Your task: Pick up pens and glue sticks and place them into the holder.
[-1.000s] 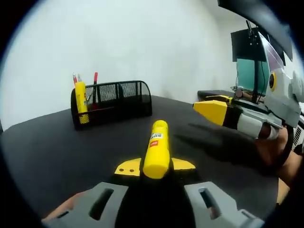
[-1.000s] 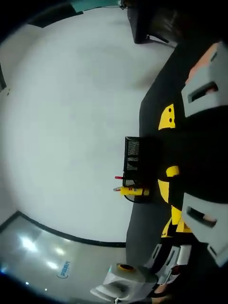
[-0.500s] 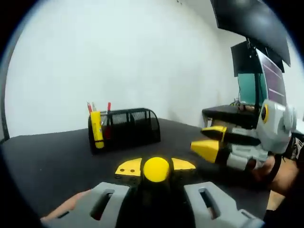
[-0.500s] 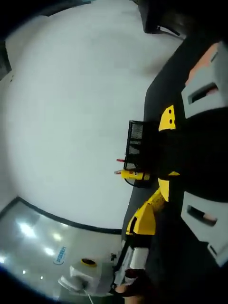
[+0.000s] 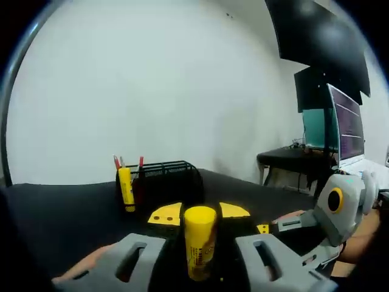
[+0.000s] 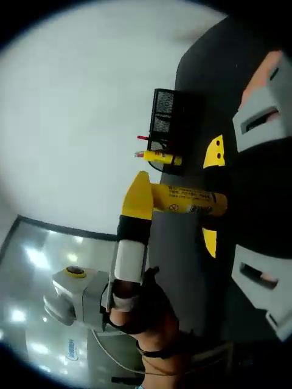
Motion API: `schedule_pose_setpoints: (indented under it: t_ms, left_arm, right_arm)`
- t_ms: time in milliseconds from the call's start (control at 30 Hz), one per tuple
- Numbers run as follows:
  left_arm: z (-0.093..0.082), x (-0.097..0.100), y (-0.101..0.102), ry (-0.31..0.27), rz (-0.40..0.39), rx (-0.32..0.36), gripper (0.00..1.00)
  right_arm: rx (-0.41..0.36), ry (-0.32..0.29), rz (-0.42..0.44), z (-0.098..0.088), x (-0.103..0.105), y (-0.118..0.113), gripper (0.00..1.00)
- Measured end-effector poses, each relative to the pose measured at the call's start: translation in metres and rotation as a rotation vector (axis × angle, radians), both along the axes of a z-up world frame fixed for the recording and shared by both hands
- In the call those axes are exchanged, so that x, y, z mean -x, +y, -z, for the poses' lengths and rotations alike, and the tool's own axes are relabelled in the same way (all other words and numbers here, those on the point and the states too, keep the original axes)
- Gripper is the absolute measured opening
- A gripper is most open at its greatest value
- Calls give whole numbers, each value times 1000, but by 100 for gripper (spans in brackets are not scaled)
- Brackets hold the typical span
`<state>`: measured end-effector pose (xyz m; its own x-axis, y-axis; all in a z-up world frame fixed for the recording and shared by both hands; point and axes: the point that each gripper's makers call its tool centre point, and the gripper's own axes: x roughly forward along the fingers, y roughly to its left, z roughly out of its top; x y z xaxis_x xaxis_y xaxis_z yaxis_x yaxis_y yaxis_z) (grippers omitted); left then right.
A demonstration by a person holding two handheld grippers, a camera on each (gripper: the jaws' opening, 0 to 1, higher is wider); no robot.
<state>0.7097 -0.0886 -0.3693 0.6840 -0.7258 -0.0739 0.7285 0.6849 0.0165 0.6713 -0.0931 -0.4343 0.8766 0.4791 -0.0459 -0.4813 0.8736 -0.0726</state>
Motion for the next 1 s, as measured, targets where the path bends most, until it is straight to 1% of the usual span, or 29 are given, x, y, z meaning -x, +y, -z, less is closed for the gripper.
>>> schedule_pose_setpoints:
  t_ms: [100,267,467,600,700,800,1000]
  left_arm:
    - [-7,1,-5,-7,12,7,16]
    - [-22,8,-16,-19,39,24,16]
    - [-33,17,-27,-33,74,41,16]
    - [-32,19,-28,-29,84,40,16]
    - [-32,19,-29,-11,88,62,16]
    - [-30,20,-31,-13,89,55,16]
    - [-28,22,-35,-25,114,41,17]
  right_arm:
    - [-1,0,17,1,-1,-2,30]
    - [13,7,17,3,-2,-2,30]
    - [-16,-2,39,-1,-4,-9,27]
    - [-23,-13,56,-3,-5,-12,25]
    - [-16,-17,57,-3,-5,-11,23]
    - [-5,-13,58,-1,-4,-12,17]
    - [-10,5,64,-1,-5,-15,17]
